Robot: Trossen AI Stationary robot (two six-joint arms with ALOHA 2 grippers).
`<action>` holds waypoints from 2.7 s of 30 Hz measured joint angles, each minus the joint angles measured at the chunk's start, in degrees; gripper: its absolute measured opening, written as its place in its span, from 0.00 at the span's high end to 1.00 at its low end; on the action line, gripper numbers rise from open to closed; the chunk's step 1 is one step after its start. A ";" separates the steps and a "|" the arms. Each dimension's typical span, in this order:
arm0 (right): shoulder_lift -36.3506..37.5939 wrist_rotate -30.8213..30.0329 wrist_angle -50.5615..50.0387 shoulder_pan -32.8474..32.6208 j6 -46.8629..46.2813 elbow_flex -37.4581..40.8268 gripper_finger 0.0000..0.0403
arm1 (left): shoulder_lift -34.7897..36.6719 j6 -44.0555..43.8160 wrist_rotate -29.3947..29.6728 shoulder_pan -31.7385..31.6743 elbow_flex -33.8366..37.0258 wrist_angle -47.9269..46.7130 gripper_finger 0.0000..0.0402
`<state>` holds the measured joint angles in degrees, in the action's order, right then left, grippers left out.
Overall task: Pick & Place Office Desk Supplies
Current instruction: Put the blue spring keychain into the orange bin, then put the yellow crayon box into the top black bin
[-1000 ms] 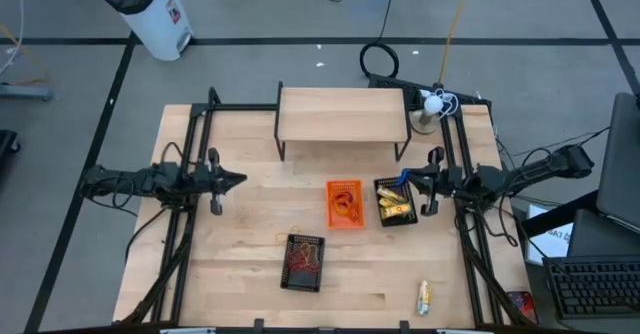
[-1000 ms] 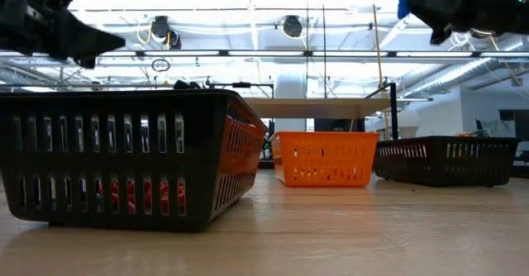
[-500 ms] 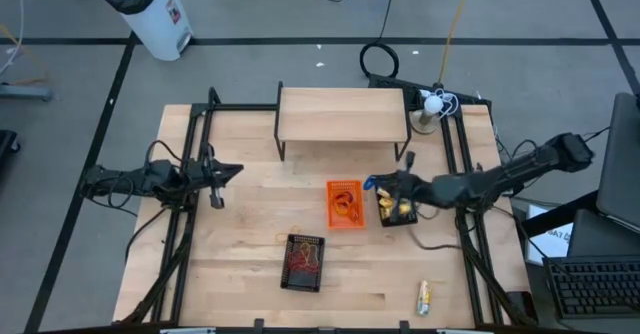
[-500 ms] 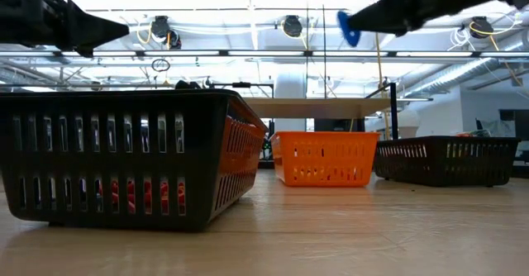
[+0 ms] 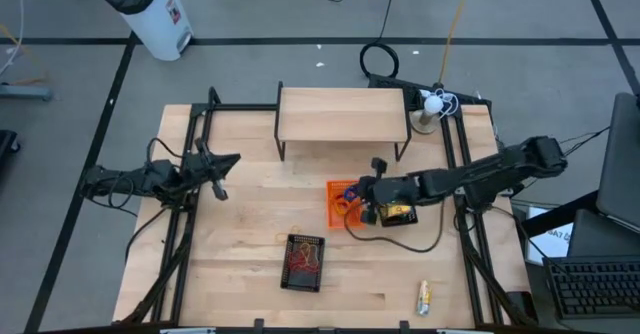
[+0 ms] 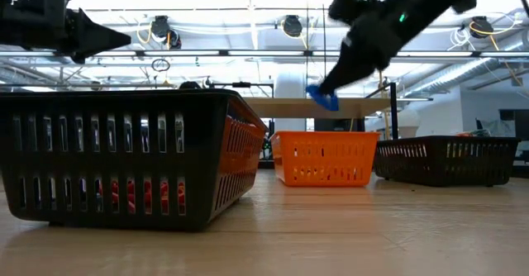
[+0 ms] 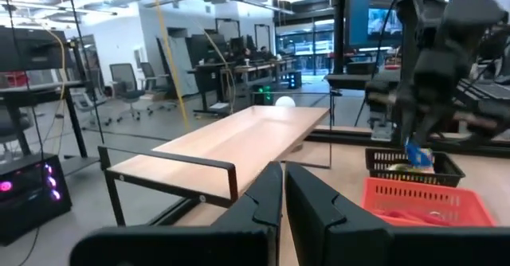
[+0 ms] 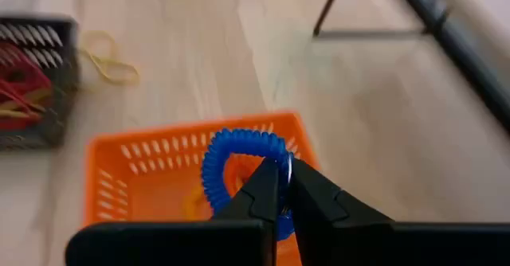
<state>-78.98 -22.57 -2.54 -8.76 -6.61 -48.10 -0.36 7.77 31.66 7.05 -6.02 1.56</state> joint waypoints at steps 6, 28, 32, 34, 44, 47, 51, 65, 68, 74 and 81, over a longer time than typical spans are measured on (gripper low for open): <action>-7.90 1.13 1.14 1.59 -3.09 0.00 0.98 | 0.00 -2.30 -0.02 0.00 0.00 -0.61 0.95; 6.52 9.11 1.86 2.08 -2.08 -3.86 0.40 | 0.00 -6.12 -0.29 0.00 0.00 -6.66 0.95; 18.43 11.31 10.38 1.07 5.75 -2.31 0.69 | 0.00 -5.74 -1.30 -0.02 0.00 -6.61 0.95; 22.90 13.64 12.35 2.34 8.23 -1.77 0.88 | 0.00 -5.16 -1.62 -0.01 0.00 -6.47 0.95; 37.54 19.94 12.43 7.82 10.53 2.43 0.99 | 0.00 -5.04 -1.73 0.00 0.00 -8.53 0.95; 42.95 19.92 12.85 9.70 9.54 6.46 1.00 | 0.00 -5.04 -1.73 -0.02 0.00 -9.44 0.95; 50.24 19.94 12.93 11.40 6.66 12.69 1.00 | 0.00 -4.77 -1.64 0.00 0.00 -9.74 0.95; 68.63 22.52 16.28 11.87 0.39 31.73 1.00 | 0.00 -3.19 1.13 0.00 0.00 -9.47 0.95; 70.98 22.11 15.98 11.85 1.11 34.02 1.00 | 0.00 -3.79 2.54 -0.01 0.00 -9.51 0.95; 74.58 21.11 16.04 11.83 -0.23 37.68 1.00 | 0.00 -4.48 2.56 0.00 0.00 -9.55 0.95; 76.90 21.11 16.00 11.81 -0.25 40.98 1.00 | 0.00 -4.50 2.56 0.00 0.00 -10.37 0.95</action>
<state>-2.08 -1.47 13.47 3.05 -6.86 -7.11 -0.36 3.27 34.22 7.05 -6.02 -8.81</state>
